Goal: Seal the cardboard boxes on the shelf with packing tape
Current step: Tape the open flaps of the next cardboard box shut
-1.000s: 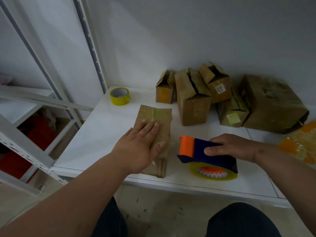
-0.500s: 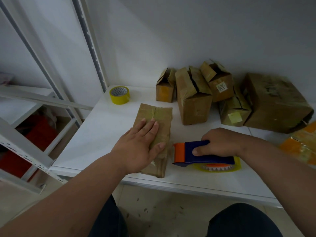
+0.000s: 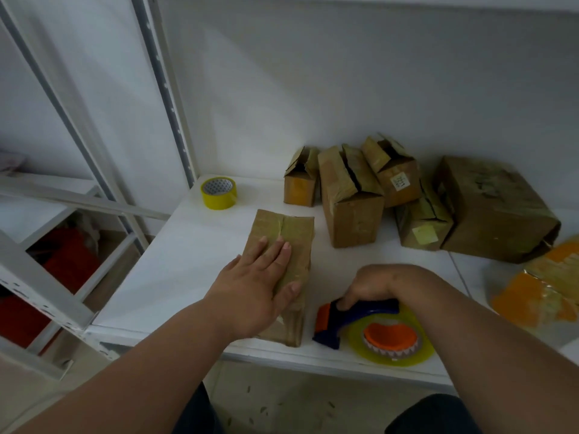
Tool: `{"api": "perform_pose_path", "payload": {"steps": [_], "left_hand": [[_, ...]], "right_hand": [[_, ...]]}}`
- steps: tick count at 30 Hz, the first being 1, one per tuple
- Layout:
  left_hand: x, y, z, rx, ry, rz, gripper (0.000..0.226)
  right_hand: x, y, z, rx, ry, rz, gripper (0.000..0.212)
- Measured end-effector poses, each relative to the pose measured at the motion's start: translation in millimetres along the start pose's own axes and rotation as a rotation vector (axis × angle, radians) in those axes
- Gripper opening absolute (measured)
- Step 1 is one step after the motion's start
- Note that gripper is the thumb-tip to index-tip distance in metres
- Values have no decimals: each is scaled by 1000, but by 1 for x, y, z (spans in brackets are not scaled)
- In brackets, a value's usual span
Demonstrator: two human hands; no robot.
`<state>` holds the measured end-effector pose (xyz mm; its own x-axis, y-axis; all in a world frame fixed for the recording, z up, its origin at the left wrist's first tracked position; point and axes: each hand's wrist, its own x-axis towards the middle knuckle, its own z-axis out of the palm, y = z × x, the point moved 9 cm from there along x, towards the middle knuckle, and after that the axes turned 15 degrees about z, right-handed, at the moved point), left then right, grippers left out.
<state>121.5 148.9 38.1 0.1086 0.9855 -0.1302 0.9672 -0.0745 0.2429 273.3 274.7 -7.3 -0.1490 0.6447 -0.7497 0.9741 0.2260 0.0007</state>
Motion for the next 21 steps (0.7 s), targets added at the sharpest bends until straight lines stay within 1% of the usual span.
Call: {"api": "perform_pose_path", "payload": {"steps": [2,5,8,12,17,21], "left_hand": [[-2,2,-3,3,-30,-8,67],[4,13,-15,57,1,-57,64],[12,28,-22,43,46,-151,76],[14,39,-14,87,5,-222,67],[9,43,-16,110,13,-203,71],[-1,43,-19,126,33,-175,80]], "right_hand": [[-5,13,-10,174,32,4,52],[-23,35,-29,382,82,-4,46],[-38,50,-36,426,182,-17,45],[-49,66,-29,505,258,-30,46],[-61,81,-16,672,314,-75,51],[-74,92,-15,786,371,-156,48]]}}
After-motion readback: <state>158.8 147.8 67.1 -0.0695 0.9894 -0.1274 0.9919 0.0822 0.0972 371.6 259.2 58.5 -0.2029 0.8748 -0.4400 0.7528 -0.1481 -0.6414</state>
